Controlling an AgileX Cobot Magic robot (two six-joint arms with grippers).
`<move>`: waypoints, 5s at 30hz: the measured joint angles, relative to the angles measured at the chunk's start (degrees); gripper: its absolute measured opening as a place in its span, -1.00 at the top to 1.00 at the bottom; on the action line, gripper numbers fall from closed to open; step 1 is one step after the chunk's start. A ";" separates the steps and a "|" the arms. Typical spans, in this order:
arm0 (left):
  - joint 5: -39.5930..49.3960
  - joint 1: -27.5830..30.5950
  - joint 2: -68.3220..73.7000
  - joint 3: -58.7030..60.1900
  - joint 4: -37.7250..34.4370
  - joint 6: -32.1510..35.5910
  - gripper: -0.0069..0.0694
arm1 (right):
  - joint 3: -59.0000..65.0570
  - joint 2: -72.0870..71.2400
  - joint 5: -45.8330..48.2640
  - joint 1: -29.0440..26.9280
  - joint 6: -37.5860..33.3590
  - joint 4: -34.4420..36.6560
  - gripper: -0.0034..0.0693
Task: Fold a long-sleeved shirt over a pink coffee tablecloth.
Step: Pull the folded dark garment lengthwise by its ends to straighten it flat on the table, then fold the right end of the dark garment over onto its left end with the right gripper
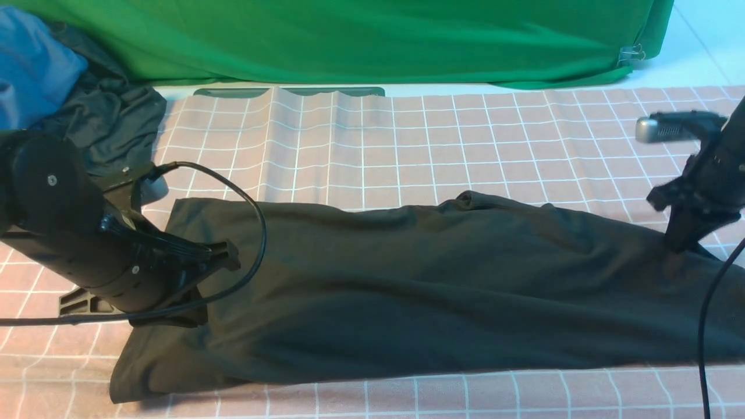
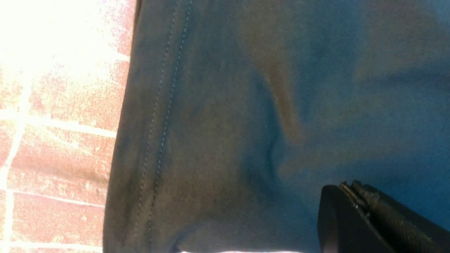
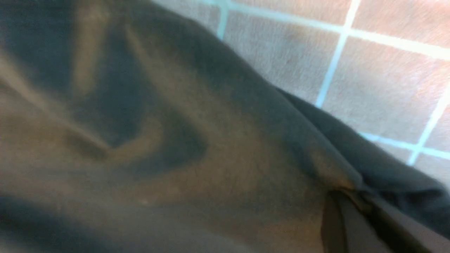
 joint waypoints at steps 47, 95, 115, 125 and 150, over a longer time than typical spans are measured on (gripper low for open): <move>2.12 0.00 -8.40 0.00 0.77 3.40 0.78 | 12.44 -6.18 -6.88 -5.71 17.30 -8.84 -0.78; 4.14 0.00 -20.45 0.00 1.10 2.79 0.78 | -7.12 -22.10 3.27 10.99 17.70 3.40 0.62; 4.47 0.00 -20.45 0.00 0.06 1.34 0.78 | -8.13 -8.67 -25.59 41.40 21.84 25.87 0.62; 4.47 0.00 -20.45 0.00 6.90 -4.31 0.78 | -8.73 -0.92 -31.35 49.69 21.12 28.46 0.62; 4.47 0.00 -20.45 0.00 8.33 -6.14 0.78 | -16.86 7.01 -29.56 49.91 12.98 31.83 -0.40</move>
